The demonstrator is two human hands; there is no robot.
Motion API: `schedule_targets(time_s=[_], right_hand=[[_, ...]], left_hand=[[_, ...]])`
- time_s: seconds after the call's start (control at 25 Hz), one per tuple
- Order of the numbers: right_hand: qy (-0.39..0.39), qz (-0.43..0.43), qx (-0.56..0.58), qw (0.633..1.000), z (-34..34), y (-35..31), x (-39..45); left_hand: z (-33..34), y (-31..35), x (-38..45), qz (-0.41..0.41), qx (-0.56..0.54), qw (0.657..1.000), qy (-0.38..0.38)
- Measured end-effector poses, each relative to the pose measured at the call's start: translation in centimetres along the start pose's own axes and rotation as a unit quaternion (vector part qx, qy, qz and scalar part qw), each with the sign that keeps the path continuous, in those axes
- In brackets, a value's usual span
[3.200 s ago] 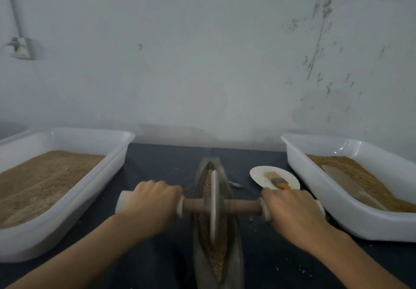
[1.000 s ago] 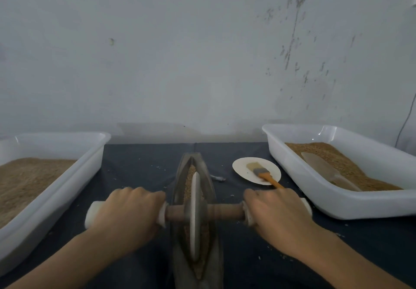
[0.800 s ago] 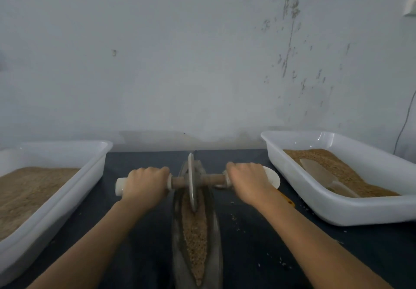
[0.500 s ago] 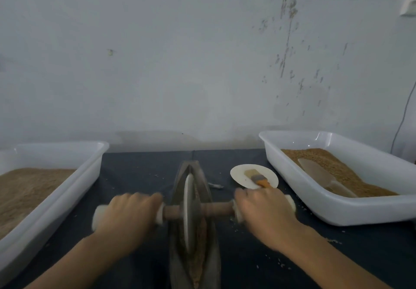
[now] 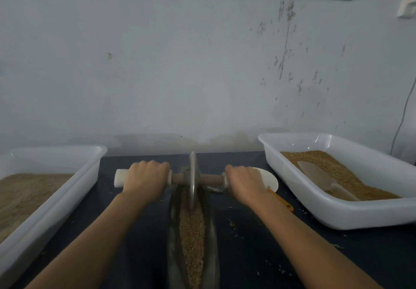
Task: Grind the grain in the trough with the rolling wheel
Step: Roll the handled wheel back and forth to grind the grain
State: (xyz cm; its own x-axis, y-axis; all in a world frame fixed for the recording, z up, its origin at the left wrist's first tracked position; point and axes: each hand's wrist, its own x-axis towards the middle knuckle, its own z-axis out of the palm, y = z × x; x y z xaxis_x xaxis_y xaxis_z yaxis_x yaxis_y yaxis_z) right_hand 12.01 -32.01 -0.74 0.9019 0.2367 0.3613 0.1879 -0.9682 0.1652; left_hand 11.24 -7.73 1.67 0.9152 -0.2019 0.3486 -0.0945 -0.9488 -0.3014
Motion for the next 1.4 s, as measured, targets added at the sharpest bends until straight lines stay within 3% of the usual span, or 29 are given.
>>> schedule_targets(time_s=[0.12,0.28,0.32,0.4,0.68,0.88,0.96,1.04,1.12,1.4], right_hand=[[-0.017,-0.048,0.016,0.999,-0.5,0.6,-3.6],[0.019,-0.139,0.021,0.990,-2.6,1.1,-10.8],[-0.007,-0.139,0.021,0.990,-2.7,1.2,-11.3],[-0.055,-0.120,0.012,0.991,-2.1,1.2,-10.1],[0.036,-0.044,-0.051,0.997,-1.8,-0.3,0.5],[0.034,-0.114,-0.035,0.992,-2.8,-0.2,-5.9],[0.055,-0.156,-0.037,0.986,-3.7,-0.3,-9.6],[0.059,-0.130,-0.043,0.989,-4.2,-0.3,-10.2],[0.009,-0.102,-0.076,0.992,-3.5,-0.5,-8.2],[0.046,-0.037,-0.074,0.996,-2.0,-1.0,1.2]], left_hand=[[0.2,0.1,-2.7,0.025,-0.021,0.999,0.008],[-0.2,-0.4,-9.4,0.100,-0.025,0.994,0.036],[-0.1,-0.9,-9.9,0.110,-0.013,0.992,0.058],[0.2,-1.2,-9.2,0.095,-0.004,0.995,0.017],[1.6,-0.8,0.1,-0.011,-0.070,0.997,-0.014],[1.7,-1.0,-6.4,0.016,-0.085,0.996,-0.018],[1.3,-1.3,-9.8,0.061,-0.040,0.996,0.041],[0.7,-1.8,-10.9,0.080,-0.021,0.995,0.062],[1.2,-1.4,-9.6,0.051,-0.036,0.998,0.006],[1.8,-0.7,-0.4,-0.028,-0.070,0.997,-0.006]])
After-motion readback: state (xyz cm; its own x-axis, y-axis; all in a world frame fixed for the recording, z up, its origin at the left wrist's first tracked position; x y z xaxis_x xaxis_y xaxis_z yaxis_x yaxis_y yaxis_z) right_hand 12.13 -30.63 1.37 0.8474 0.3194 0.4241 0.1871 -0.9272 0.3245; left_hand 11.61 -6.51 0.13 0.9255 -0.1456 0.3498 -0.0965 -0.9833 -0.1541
